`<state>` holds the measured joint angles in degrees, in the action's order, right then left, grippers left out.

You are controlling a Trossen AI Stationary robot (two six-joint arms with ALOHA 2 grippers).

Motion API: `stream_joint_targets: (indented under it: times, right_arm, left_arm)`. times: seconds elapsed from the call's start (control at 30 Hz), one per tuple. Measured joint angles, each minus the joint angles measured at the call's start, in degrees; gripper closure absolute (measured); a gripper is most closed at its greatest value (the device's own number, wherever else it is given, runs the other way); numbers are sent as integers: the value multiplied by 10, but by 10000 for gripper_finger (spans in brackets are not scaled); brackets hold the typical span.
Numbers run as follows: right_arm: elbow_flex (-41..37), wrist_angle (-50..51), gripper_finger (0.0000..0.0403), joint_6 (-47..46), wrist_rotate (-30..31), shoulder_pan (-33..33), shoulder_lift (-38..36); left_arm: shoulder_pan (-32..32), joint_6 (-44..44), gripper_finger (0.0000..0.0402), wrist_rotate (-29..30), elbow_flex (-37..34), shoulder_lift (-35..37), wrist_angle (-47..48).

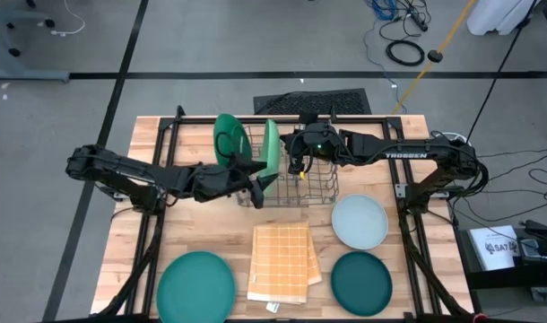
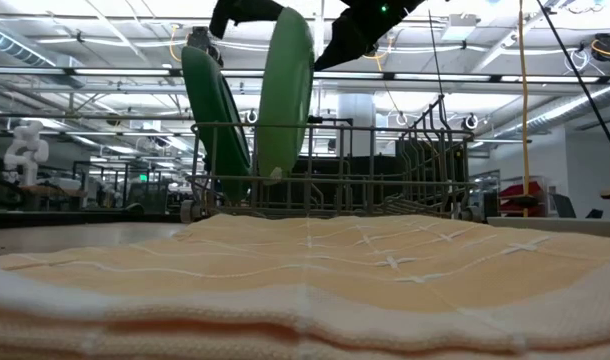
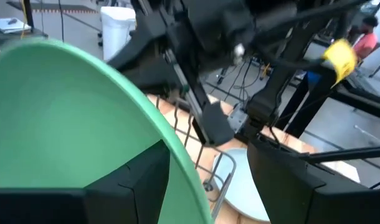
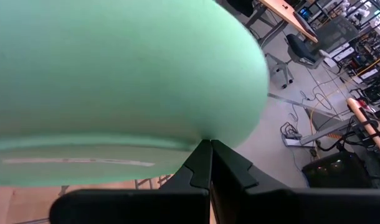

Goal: Sort dishes
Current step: Put the light green plate in the dish rack

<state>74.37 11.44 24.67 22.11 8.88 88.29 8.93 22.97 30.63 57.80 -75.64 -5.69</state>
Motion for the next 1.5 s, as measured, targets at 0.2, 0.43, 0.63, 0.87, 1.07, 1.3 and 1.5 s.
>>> stream_joint_targets:
  times: [0.2, 0.43, 0.63, 0.87, 1.07, 1.3, 1.5]
  right_arm:
    - [0, 0, 403, 0, 0, 0, 0]
    - [0, 0, 403, 0, 0, 0, 0]
    - [0, -6, 403, -1, -35, 2, 1]
    - [0, -15, 403, -1, -43, 3, 1]
    - [0, -15, 403, -1, -45, 3, 1]
    - [0, -15, 403, -3, -45, 3, 1]
    - [0, -14, 403, -5, -45, 3, 1]
  left_arm:
    - [0, -25, 177, 13, 0, 13, 2]
    - [0, -44, 177, 57, 0, 14, 0]
    - [-3, -63, 177, 113, 0, 14, 0]
    - [-3, -105, 177, 171, 0, 14, 1]
    - [-3, -119, 186, 165, 0, 14, 2]
    - [0, -119, 205, 139, 5, 16, 4]
    - [14, -122, 206, 127, 25, 23, 3]
